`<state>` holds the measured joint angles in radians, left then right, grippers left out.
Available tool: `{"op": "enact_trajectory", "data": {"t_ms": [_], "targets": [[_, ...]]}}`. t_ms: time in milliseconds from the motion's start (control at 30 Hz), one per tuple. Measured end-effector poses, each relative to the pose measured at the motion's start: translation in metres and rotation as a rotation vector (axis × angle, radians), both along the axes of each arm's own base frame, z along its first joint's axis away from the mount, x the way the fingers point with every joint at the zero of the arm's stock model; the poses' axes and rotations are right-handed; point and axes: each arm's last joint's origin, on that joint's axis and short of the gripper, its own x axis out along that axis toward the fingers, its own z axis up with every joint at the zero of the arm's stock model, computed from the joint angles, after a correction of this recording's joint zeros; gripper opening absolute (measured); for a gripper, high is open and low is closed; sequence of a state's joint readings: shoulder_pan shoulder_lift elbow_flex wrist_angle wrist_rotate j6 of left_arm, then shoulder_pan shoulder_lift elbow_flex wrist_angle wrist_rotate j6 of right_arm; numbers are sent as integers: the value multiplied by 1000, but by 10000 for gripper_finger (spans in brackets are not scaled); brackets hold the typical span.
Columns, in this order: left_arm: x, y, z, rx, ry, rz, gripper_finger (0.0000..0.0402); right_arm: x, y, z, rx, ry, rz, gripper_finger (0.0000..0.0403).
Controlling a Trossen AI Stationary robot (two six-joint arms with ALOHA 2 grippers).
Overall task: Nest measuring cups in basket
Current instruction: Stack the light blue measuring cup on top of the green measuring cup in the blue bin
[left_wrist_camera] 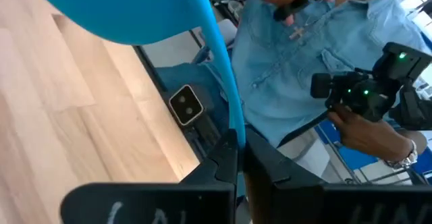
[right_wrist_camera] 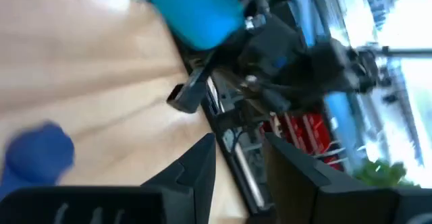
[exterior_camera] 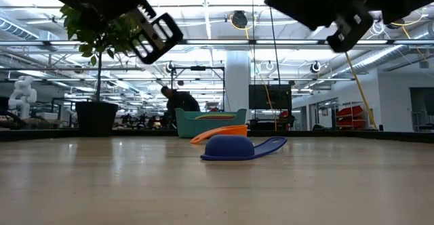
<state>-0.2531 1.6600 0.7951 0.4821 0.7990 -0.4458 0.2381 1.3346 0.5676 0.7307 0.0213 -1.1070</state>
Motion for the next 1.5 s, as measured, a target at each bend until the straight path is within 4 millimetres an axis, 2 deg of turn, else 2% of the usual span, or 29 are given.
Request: {"op": "enact_trajectory", "data": {"t_ms": [133,267,467,600,1133,1500], "targets": [[1,6,0,-3,-2,-13,16,11,3,-7,-168,-6,44,116],[1,7,0,-10,-8,-34,7,20,7,-13,-252,-41,114,116],[0,7,0,-20,-6,-58,16,24,9,-5,-292,-194,110,117],[0,7,0,-23,-6,-65,8,24,11,-1,-289,-252,171,117],[0,7,0,-47,27,-79,9,34,33,10,-388,-261,294,117],[-2,6,0,-74,72,-109,12,56,45,6,-500,-270,344,117]]}}
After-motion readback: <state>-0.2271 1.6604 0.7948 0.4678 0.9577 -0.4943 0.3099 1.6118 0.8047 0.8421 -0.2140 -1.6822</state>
